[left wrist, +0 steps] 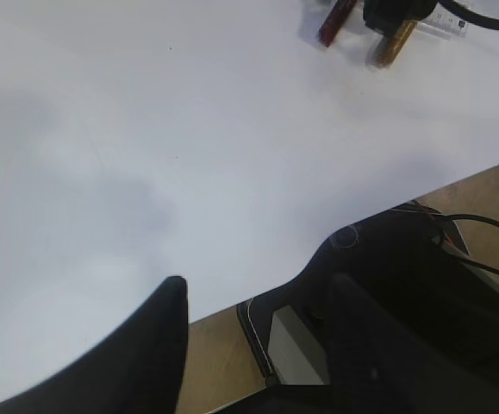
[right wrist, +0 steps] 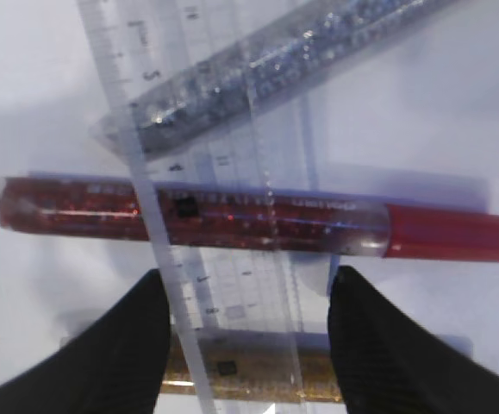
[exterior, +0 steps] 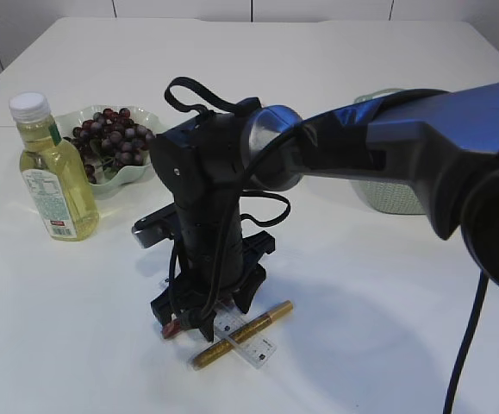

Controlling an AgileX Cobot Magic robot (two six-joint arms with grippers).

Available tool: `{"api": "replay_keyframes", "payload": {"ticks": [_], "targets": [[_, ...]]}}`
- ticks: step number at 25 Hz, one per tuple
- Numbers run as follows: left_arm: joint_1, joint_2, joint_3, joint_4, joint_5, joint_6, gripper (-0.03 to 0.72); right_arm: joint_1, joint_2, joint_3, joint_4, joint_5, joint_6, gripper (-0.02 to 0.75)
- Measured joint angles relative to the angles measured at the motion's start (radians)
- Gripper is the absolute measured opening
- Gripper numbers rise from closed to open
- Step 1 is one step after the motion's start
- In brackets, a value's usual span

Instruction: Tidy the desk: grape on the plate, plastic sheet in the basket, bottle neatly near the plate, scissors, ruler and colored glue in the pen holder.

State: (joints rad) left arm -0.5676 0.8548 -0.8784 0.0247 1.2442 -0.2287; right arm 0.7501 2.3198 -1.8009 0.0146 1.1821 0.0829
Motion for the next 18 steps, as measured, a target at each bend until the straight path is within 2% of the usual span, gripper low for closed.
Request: {"api": "replay_keyframes", "payload": {"ticks": [4, 9, 18], "targets": [[0.0, 0.0, 0.0, 0.0, 0.0, 0.0, 0.379, 0.0, 0.0, 0.0, 0.0, 0.001, -0.002, 0.441], [0.0, 0.0, 0.0, 0.0, 0.0, 0.0, 0.379, 0.0, 0.0, 0.0, 0.0, 0.006, -0.002, 0.312], [0.0, 0.0, 0.0, 0.0, 0.0, 0.0, 0.379, 0.0, 0.002, -0.013, 0.0, 0.025, -0.002, 0.302]]}}
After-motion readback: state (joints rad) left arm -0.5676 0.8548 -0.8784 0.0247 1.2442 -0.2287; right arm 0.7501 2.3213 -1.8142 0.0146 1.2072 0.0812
